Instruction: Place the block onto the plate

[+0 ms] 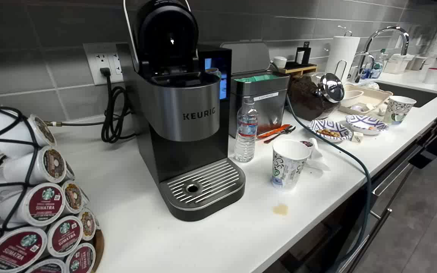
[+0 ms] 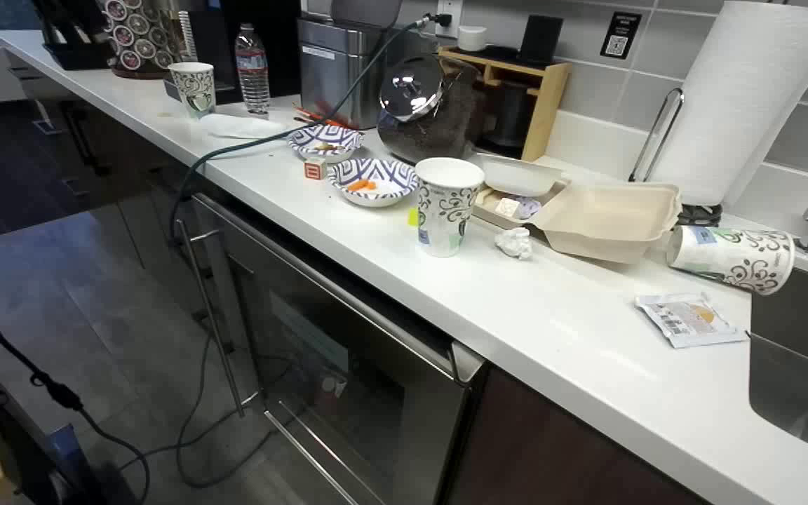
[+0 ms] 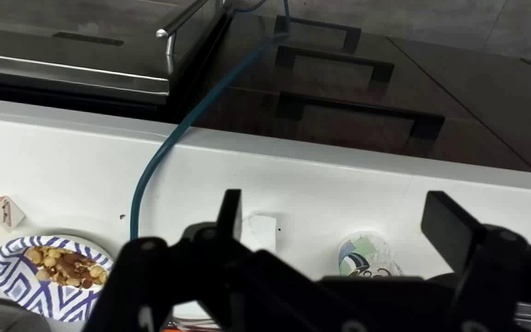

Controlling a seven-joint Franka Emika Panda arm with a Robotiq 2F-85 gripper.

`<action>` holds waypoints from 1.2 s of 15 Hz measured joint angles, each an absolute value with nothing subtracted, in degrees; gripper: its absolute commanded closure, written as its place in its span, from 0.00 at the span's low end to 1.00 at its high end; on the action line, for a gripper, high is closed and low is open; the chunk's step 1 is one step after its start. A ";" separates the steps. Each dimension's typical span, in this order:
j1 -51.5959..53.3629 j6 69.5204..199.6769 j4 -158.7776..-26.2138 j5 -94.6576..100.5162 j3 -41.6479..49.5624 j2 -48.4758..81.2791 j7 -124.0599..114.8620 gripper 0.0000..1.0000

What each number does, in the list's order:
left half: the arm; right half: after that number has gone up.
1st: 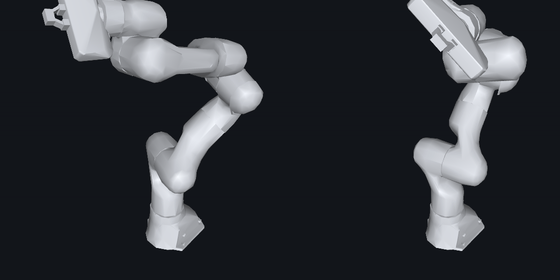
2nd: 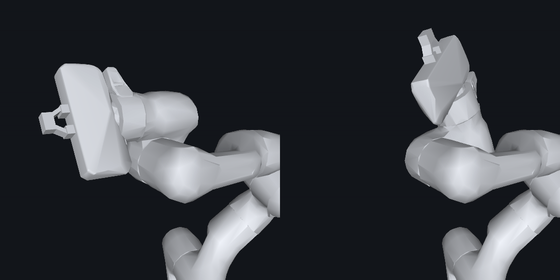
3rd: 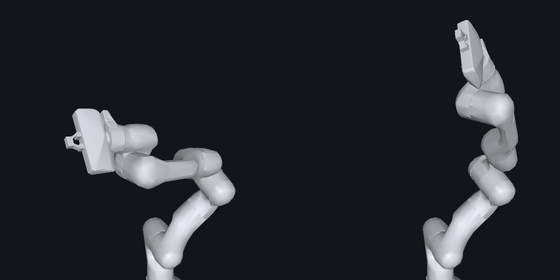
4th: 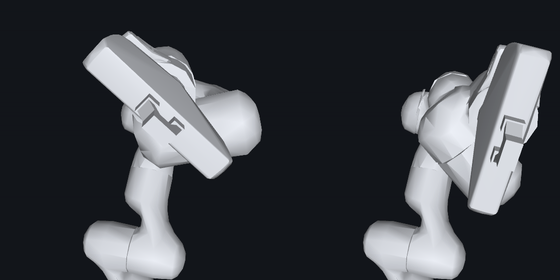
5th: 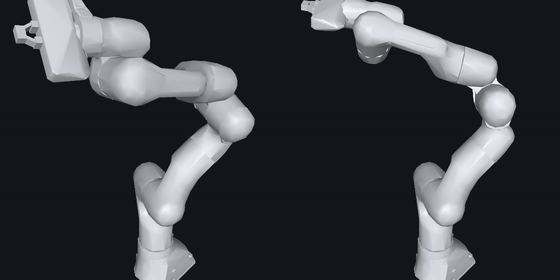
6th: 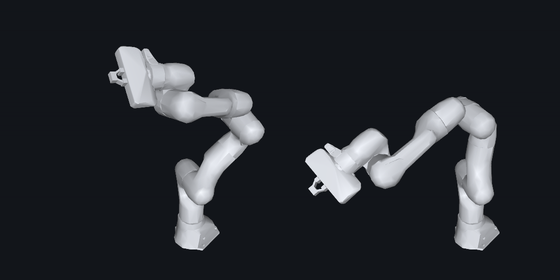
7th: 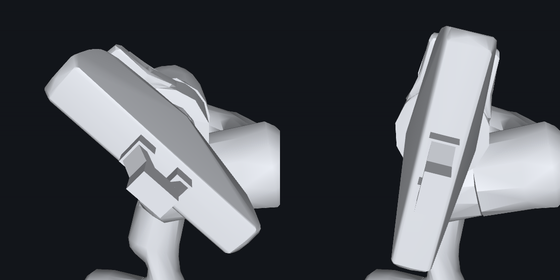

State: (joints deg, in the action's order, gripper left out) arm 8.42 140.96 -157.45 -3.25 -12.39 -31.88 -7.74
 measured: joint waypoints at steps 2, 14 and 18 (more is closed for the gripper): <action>8.42 140.95 -157.45 -3.19 -12.36 -31.88 -7.74 0.00; 9.40 142.76 -157.46 -1.08 22.95 -28.00 36.75 0.00; 9.46 142.84 -157.45 -1.74 27.23 -27.43 42.15 0.00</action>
State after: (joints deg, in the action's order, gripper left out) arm 9.46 142.84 -157.45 -1.74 27.23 -27.43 42.15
